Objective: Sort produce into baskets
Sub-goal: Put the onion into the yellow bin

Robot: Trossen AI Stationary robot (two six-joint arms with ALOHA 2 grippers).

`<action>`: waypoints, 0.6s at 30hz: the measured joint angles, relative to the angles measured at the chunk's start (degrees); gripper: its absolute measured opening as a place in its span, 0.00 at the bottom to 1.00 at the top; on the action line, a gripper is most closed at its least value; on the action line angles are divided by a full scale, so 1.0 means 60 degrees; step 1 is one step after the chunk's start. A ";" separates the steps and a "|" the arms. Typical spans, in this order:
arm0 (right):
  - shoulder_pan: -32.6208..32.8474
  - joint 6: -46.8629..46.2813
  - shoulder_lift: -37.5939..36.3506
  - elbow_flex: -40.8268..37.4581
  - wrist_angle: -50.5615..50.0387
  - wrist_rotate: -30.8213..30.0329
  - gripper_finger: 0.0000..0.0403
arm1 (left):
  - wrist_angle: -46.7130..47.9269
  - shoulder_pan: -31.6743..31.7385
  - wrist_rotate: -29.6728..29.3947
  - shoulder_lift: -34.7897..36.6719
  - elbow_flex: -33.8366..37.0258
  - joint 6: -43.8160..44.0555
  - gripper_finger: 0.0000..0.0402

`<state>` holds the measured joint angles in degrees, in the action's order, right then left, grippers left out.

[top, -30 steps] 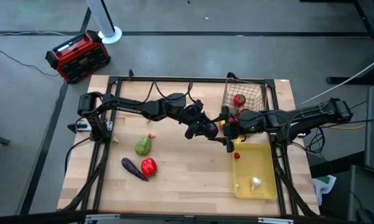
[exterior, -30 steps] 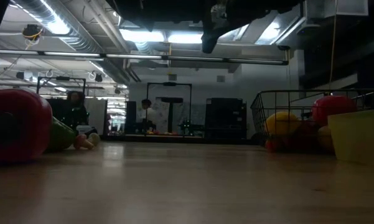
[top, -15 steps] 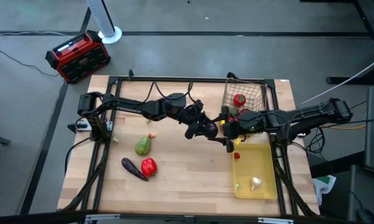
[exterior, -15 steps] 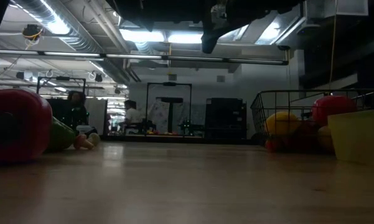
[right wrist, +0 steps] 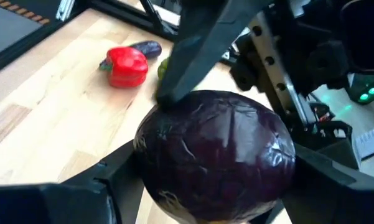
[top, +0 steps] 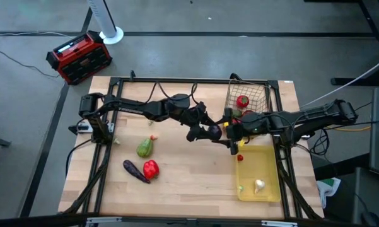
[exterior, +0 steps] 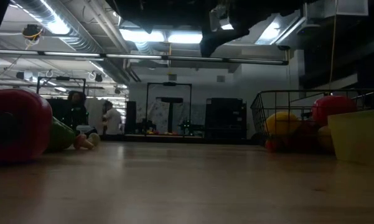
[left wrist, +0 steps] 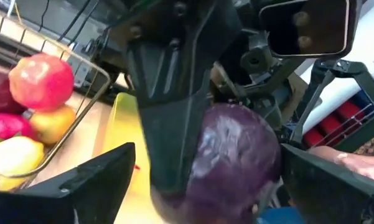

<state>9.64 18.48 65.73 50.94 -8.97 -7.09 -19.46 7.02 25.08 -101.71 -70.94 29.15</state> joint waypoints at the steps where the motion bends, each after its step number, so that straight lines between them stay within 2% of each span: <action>1: 0.0083 -0.0012 -0.0064 0.0000 -0.0142 -0.0071 0.72 | 0.0123 0.0096 0.0109 0.0030 0.0000 0.0088 0.96; 6: 0.0697 -0.0077 -0.0500 0.0004 -0.1060 -0.0709 0.72 | 0.0772 0.0508 0.0928 0.0069 0.0002 -0.0029 0.96; 9: 0.1153 -0.0675 -0.0781 0.0007 -0.1633 -0.0879 0.72 | 0.1086 0.0663 0.1325 0.0069 0.0007 0.0039 0.96; 14: 0.1964 -0.2550 -0.0957 0.0011 -0.3226 -0.0877 0.72 | 0.1649 0.0768 0.2138 0.0065 0.0007 0.0004 0.96; 18: 0.2690 -0.4392 -0.0942 0.0011 -0.5026 -0.0867 0.72 | 0.1999 0.0655 0.2178 0.0068 0.0007 -0.0051 0.96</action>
<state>25.78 -7.87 60.08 51.00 -39.13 -12.29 -7.46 10.95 38.15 -101.30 -70.89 28.84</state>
